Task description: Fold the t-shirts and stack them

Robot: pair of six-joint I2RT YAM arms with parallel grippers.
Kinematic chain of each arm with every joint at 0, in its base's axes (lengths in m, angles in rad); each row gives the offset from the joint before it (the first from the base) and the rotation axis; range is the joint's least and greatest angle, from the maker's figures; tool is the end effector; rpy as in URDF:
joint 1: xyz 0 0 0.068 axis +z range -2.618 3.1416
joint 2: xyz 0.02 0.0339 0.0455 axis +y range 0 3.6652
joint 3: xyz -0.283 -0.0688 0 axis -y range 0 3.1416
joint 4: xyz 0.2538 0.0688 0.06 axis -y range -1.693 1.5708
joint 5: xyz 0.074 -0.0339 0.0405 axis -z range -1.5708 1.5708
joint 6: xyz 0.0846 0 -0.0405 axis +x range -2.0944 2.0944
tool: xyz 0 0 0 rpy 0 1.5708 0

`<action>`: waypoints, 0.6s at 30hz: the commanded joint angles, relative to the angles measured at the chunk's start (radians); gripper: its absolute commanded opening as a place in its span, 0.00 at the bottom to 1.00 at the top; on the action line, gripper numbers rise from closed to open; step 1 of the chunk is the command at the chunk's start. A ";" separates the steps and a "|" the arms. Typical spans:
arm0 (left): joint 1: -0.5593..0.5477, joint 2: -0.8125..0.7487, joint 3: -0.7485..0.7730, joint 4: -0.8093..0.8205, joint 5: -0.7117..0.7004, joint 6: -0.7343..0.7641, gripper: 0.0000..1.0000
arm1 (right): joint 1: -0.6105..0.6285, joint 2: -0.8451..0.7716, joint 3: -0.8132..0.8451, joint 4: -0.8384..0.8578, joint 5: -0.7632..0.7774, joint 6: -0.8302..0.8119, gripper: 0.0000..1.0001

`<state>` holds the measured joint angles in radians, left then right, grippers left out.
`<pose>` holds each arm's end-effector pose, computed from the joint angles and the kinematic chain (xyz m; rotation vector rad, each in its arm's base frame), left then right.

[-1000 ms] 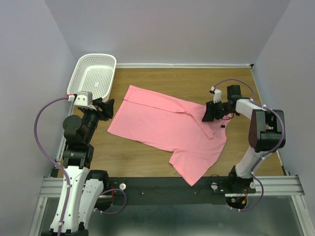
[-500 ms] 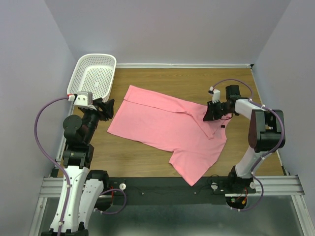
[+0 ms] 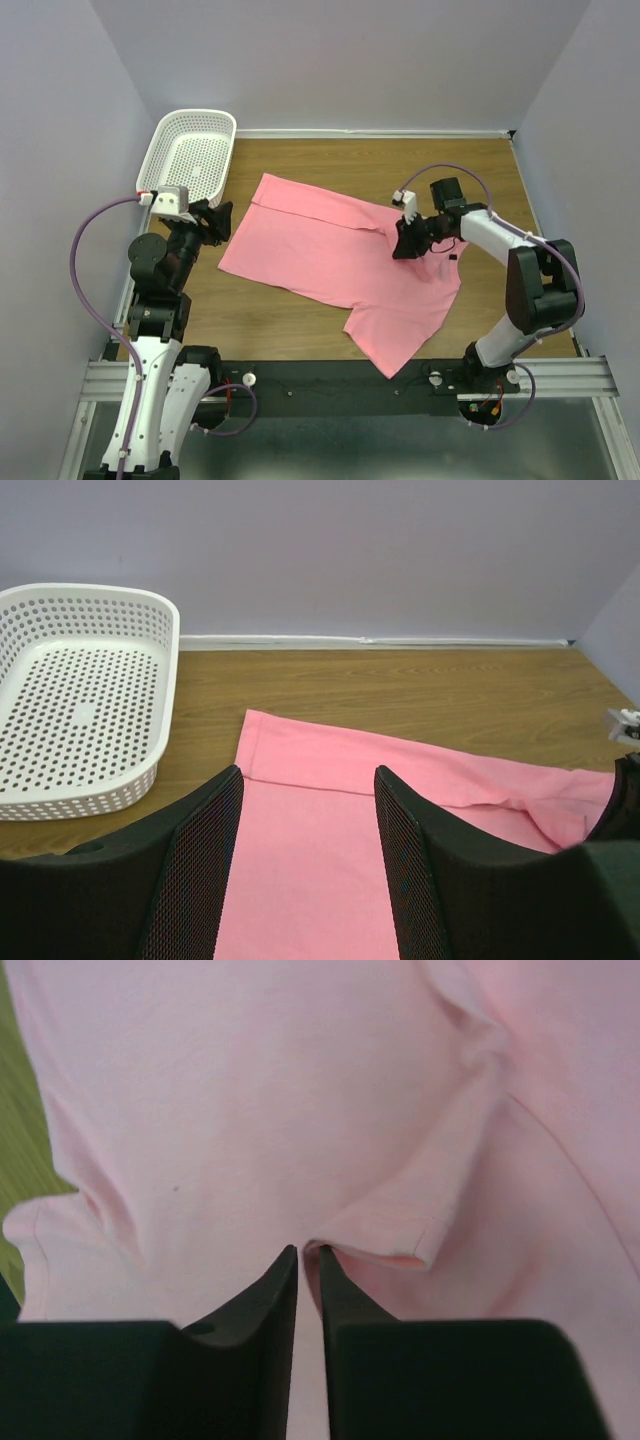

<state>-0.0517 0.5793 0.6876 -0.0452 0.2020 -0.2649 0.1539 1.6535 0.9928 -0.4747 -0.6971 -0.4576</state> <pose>0.1844 -0.0265 0.3654 0.0014 1.5225 -0.4057 0.3268 0.1057 0.1612 -0.9431 2.3209 0.8134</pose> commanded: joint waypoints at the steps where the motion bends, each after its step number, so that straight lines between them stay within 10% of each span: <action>1: 0.007 0.002 -0.005 0.002 0.027 0.013 0.63 | 0.107 -0.034 -0.020 -0.146 0.002 -0.191 0.37; 9: 0.007 0.005 -0.005 -0.001 0.020 0.013 0.63 | 0.108 -0.078 0.024 -0.242 0.001 -0.287 0.65; 18: 0.007 -0.001 -0.003 -0.001 0.017 0.013 0.63 | 0.090 0.020 0.093 0.067 0.116 0.265 0.68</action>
<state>-0.0513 0.5854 0.6876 -0.0471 0.2020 -0.2649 0.2363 1.6257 1.0462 -0.5236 -0.6289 -0.4191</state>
